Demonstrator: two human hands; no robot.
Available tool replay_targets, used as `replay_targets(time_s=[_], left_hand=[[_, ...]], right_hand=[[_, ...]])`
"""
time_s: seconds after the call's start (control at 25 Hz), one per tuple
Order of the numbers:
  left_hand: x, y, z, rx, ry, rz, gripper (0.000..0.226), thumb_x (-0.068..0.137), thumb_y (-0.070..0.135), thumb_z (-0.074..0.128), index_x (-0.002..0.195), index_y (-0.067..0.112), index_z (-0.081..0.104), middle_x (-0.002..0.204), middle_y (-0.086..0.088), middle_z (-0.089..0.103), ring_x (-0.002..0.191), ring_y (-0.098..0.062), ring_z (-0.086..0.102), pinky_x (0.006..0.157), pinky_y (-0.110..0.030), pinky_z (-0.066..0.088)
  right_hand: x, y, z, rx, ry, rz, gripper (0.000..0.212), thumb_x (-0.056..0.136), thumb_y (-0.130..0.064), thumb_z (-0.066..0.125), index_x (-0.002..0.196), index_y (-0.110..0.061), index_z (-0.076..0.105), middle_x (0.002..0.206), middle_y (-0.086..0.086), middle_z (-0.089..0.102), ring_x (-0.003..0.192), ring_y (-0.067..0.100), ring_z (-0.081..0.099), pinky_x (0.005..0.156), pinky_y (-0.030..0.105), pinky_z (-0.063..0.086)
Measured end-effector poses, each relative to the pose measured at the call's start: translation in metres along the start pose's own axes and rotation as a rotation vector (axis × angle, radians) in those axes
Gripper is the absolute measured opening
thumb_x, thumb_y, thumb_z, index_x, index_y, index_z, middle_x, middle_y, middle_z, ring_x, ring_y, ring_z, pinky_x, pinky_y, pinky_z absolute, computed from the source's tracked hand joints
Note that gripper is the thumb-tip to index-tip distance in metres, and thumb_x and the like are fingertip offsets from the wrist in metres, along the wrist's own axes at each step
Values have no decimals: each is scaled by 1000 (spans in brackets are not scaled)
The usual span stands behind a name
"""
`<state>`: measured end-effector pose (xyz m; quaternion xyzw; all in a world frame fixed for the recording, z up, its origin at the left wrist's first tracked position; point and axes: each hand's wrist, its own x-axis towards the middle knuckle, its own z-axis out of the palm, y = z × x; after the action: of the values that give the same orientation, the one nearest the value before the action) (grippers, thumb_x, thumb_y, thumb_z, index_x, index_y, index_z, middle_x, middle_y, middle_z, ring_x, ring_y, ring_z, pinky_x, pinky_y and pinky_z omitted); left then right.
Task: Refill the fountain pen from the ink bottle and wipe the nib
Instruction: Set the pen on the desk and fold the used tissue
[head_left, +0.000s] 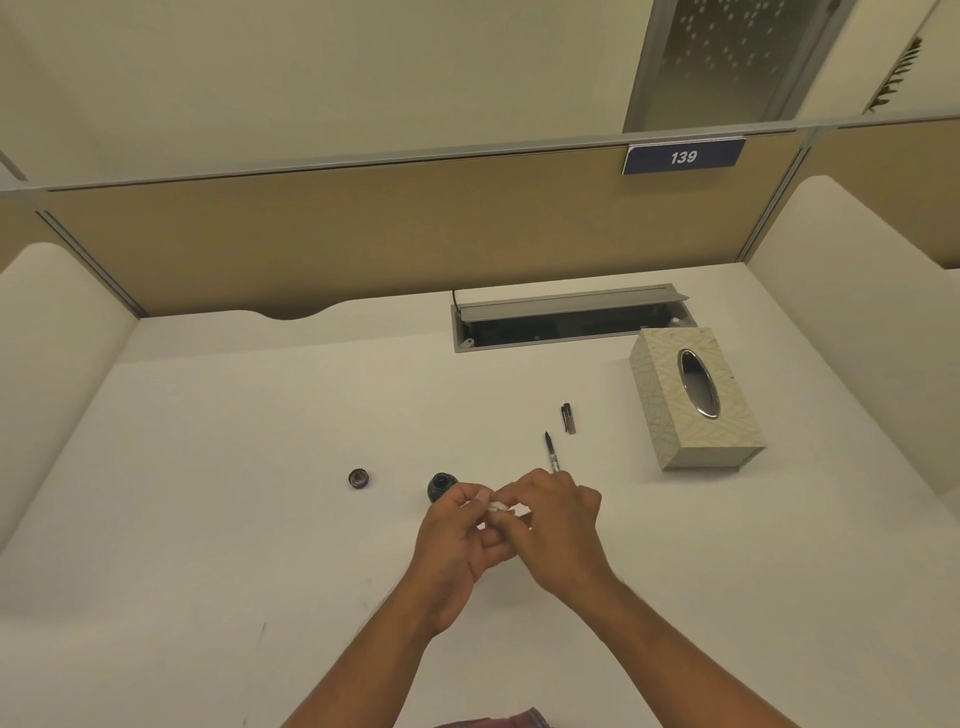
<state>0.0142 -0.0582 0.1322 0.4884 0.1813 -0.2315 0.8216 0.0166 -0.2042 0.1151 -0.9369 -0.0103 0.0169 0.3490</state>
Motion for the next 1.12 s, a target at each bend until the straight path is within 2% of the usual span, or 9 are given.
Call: replay_targets(time_s=[0.12,0.2,0.28,0.36,0.52,0.72,0.88,0.96,1.12], left_hand=[[-5,3,0,97,17,35,17,112,20,57,111,3,62,118,-12,83,98,-38,83,78,-47,68],[-5,-1,-4,189,82,104,19,109,23,65,117,7,72,115,-9,82,95,-30,81,73,-42,65],[-5,-4,-10,257,145,168,13,105,21,71,113,17,81,104,-4,78,85,-23,69,70,-37,56],[-6,-6,-13,325,155,199,11,102,20,75,105,22,85,96,2,80,83,-20,65,72,-36,54],[-15,-3,-17,403,112,259,15,101,14,75,97,23,87,98,0,86,91,-21,78,82,-39,63],[-26,3,-33,402,99,292,20,98,9,76,94,23,89,97,0,87,90,-21,79,83,-39,65],[-34,3,-50,446,81,284,20,95,12,79,91,28,90,94,1,87,82,-26,75,86,-40,63],[-38,1,-58,516,59,315,21,95,12,79,91,30,90,91,2,86,77,-19,74,83,-36,63],[-43,-5,-71,652,-31,374,22,96,11,77,99,28,89,97,9,85,91,-11,79,85,-32,64]], right_hand=[[-6,-4,-4,163,23,50,13,99,-41,60,90,-38,69,93,-22,71,94,0,61,93,30,38],[-8,-7,-7,341,49,116,13,99,-35,65,89,-30,71,86,-14,75,82,6,68,82,30,54],[-9,-10,-9,468,80,198,14,98,-32,68,90,-23,74,83,-6,77,77,11,71,74,32,61],[-11,-14,-11,582,93,287,15,97,-31,70,90,-19,76,82,0,78,74,17,74,71,31,62],[-21,-27,-13,773,61,386,14,97,-24,70,95,-12,77,82,7,80,69,18,74,69,28,62],[-36,-44,-3,946,36,430,15,98,-20,70,96,-8,78,87,16,79,72,21,70,76,35,63],[-53,-54,13,992,63,468,13,97,-18,71,97,-7,79,85,15,77,74,24,70,80,37,63],[-61,-58,20,1006,90,491,14,95,-19,73,97,-7,78,85,15,77,74,24,70,79,36,62],[-75,-61,32,1021,157,538,13,94,-18,75,100,-6,77,87,16,78,72,23,70,77,34,61]])
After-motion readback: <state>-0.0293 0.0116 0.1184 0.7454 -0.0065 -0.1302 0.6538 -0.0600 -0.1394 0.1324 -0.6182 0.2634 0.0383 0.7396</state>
